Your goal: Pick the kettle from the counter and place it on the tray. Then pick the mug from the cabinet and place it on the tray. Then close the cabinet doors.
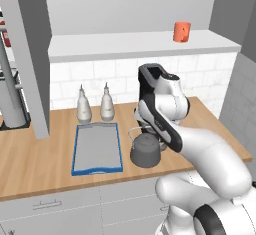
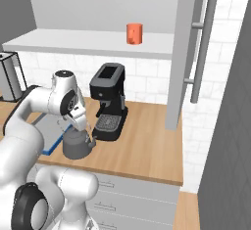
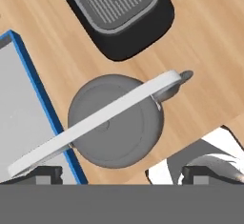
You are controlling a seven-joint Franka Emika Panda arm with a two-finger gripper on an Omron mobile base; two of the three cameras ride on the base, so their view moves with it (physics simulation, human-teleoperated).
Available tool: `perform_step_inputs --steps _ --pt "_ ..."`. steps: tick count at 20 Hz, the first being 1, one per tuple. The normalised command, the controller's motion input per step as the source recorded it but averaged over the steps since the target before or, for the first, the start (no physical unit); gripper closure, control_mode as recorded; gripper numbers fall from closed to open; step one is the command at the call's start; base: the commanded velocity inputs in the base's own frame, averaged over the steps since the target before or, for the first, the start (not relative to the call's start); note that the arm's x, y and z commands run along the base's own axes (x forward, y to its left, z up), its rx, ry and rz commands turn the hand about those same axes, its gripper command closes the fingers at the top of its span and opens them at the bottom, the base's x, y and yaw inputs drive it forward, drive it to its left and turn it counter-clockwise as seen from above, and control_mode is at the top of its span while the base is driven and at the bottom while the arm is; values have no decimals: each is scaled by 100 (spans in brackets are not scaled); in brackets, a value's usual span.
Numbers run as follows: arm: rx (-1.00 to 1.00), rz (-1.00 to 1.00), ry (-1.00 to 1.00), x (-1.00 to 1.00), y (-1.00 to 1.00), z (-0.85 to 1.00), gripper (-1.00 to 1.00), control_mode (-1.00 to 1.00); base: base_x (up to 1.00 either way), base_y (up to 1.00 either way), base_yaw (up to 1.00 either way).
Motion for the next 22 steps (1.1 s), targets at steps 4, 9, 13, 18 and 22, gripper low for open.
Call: perform_step_inputs --steps 4,9,13,18,22 --pt "11 -18 0 0 0 0 -100 -100 0 0 0" --pt "10 -20 -3 8 0 0 -100 -100 0 0 0" --pt "9 -19 -2 9 0 0 -100 -100 0 0 0" --pt "6 -17 0 29 0 -1 -100 -100 0 0 0" --pt "3 -11 0 42 0 -3 -100 -100 0 0 0"
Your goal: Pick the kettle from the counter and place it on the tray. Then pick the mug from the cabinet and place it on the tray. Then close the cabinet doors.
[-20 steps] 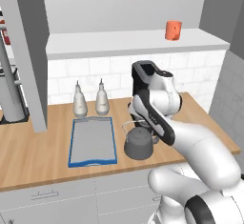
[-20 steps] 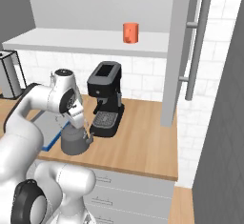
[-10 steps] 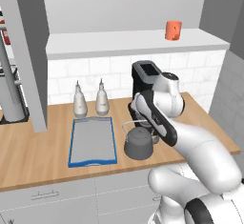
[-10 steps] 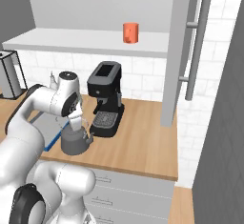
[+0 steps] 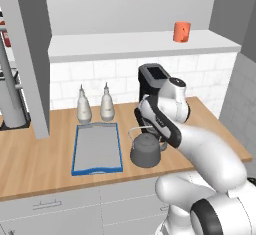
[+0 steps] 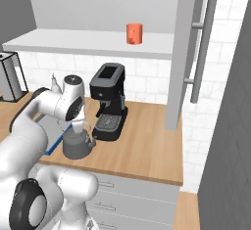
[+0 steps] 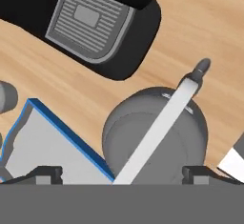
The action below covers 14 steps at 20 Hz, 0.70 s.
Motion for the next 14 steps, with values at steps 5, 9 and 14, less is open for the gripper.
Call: perform_step_inputs --steps 5,9,14 --pt "1 -4 0 28 5 -21 -100 -100 0 0 0" --pt "1 -2 0 1 3 -19 -100 -100 0 0 0" --pt "1 -2 0 0 5 -14 100 -100 0 0 0"
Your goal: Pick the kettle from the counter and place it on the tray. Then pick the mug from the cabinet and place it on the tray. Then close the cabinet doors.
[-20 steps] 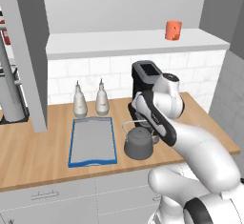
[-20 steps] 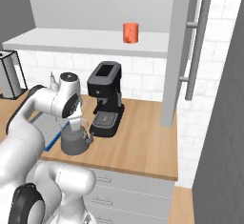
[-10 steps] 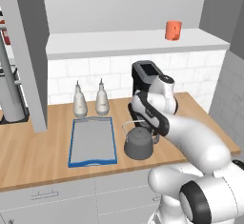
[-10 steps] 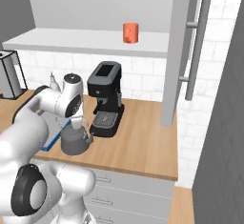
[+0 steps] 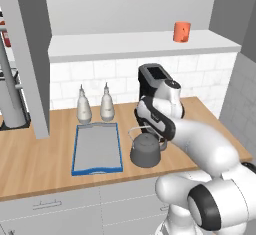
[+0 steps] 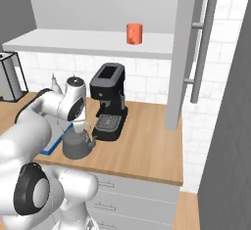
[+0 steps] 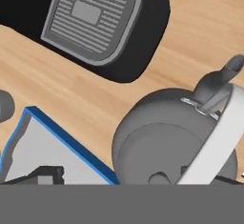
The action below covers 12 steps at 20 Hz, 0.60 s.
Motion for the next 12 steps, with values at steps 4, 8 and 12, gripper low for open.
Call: perform_step_inputs --steps 4,8,12 --pt "0 -1 0 0 5 -10 100 -100 0 0 0" --pt "0 0 -1 0 0 0 100 -100 0 0 0" --pt "2 0 -14 -8 0 0 100 -100 0 0 0"
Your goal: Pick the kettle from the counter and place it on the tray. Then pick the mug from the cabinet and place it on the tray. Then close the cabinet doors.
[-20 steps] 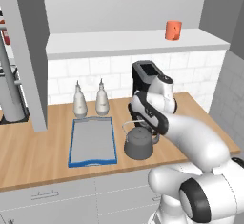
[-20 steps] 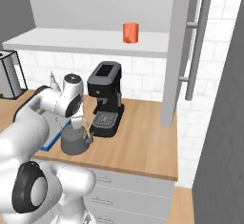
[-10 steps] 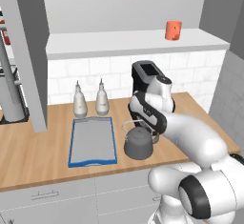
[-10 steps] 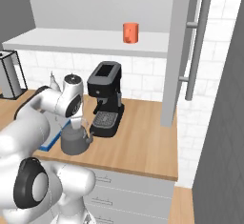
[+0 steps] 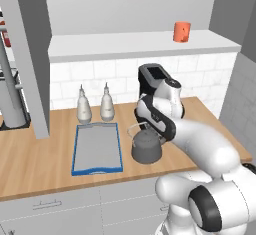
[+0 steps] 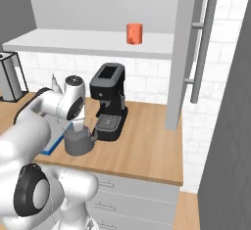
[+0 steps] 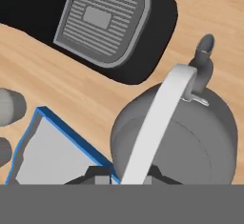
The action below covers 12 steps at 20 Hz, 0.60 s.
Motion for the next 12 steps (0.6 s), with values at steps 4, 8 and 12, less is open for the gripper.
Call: perform_step_inputs --steps 4,8,12 --pt "11 0 -14 -18 0 18 100 -100 0 0 0" --pt "13 0 -4 -3 18 31 100 -100 0 0 0" --pt "12 -3 0 0 29 40 100 -100 0 0 0"
